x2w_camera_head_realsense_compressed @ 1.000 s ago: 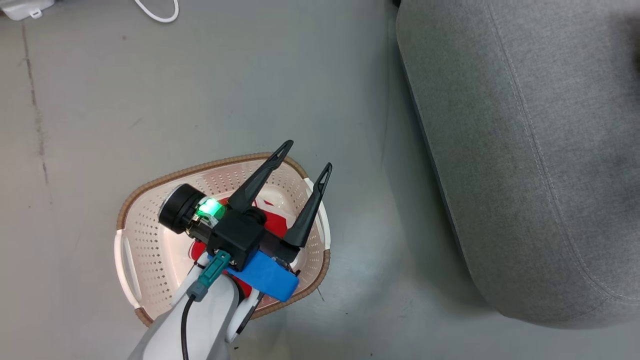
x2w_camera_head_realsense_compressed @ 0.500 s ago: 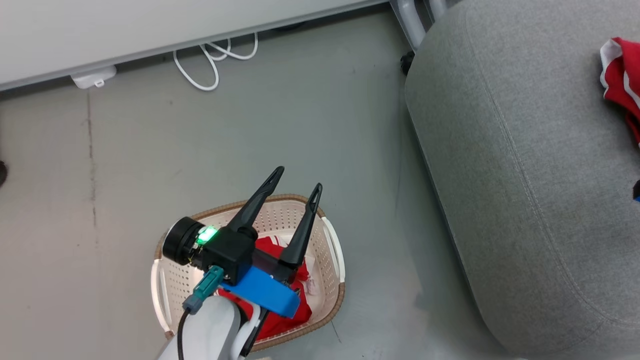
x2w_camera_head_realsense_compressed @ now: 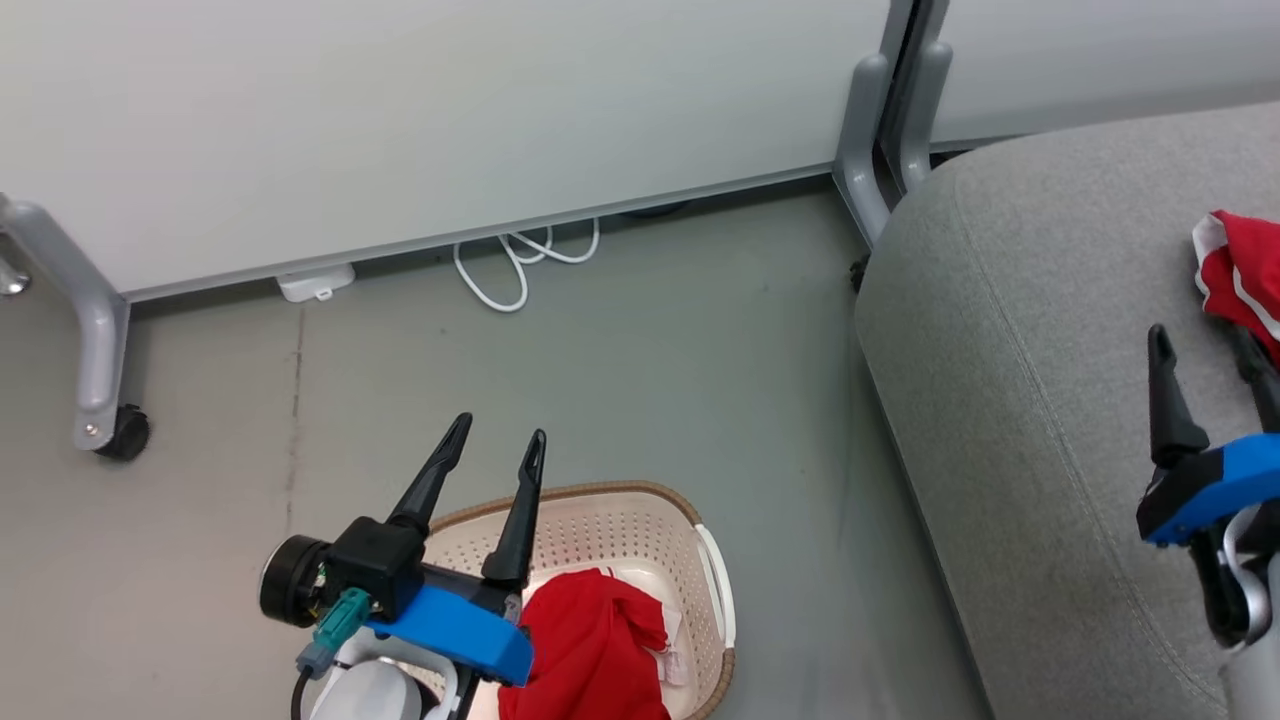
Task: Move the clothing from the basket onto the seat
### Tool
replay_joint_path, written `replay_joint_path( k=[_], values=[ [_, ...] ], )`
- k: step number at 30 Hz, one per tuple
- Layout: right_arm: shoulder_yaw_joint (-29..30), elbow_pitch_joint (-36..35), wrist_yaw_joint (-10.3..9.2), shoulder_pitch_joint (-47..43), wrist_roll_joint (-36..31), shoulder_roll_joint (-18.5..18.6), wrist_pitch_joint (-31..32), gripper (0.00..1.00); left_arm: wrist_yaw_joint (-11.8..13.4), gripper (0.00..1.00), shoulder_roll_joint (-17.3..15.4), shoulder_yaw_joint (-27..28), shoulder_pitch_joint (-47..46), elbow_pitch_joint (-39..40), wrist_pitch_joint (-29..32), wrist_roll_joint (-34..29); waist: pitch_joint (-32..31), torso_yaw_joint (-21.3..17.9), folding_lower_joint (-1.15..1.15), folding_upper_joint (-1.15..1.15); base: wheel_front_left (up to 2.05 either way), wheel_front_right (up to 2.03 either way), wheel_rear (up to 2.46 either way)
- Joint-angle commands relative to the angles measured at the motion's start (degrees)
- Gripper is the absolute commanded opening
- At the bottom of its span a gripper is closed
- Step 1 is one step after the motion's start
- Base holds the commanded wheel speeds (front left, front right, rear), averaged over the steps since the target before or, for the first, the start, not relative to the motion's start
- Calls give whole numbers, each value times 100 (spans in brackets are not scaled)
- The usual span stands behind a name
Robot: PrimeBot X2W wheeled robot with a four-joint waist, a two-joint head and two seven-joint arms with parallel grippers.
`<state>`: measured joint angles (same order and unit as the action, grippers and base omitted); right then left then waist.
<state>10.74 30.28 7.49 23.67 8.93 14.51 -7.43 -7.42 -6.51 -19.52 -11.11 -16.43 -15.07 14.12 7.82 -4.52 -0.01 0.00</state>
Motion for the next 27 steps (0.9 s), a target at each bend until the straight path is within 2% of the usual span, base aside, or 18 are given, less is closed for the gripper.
replay_joint_path(
  k=[1, 2, 5, 14, 27],
  values=[
    [-72, -400, 1, -390, -51, -80, 126, 100, -7, 100, 14, 140, 121, -42, -17, 32, -273, 220, 1, 0, 0, 0, 0],
    [-72, -400, 1, -390, -51, -80, 126, 100, -7, 100, 14, 140, 121, -42, -17, 32, -273, 220, 1, 0, 0, 0, 0],
    [-113, -1065, 1, -888, -136, -264, 301, 100, -7, 100, 21, 332, 246, -118, -16, 21, -412, 355, 1, 0, 0, 0, 0],
    [-124, -2513, 2, -2134, -495, -1017, 475, 100, -7, 100, 53, 857, 574, -311, -16, -68, -734, 709, 1, 0, 0, 0, 0],
    [-471, -2832, 2, -2630, -302, -1163, 441, 100, -7, 100, 168, 1406, 804, -437, -16, -100, -843, 809, 1, 0, 0, 0, 0]
  ],
)
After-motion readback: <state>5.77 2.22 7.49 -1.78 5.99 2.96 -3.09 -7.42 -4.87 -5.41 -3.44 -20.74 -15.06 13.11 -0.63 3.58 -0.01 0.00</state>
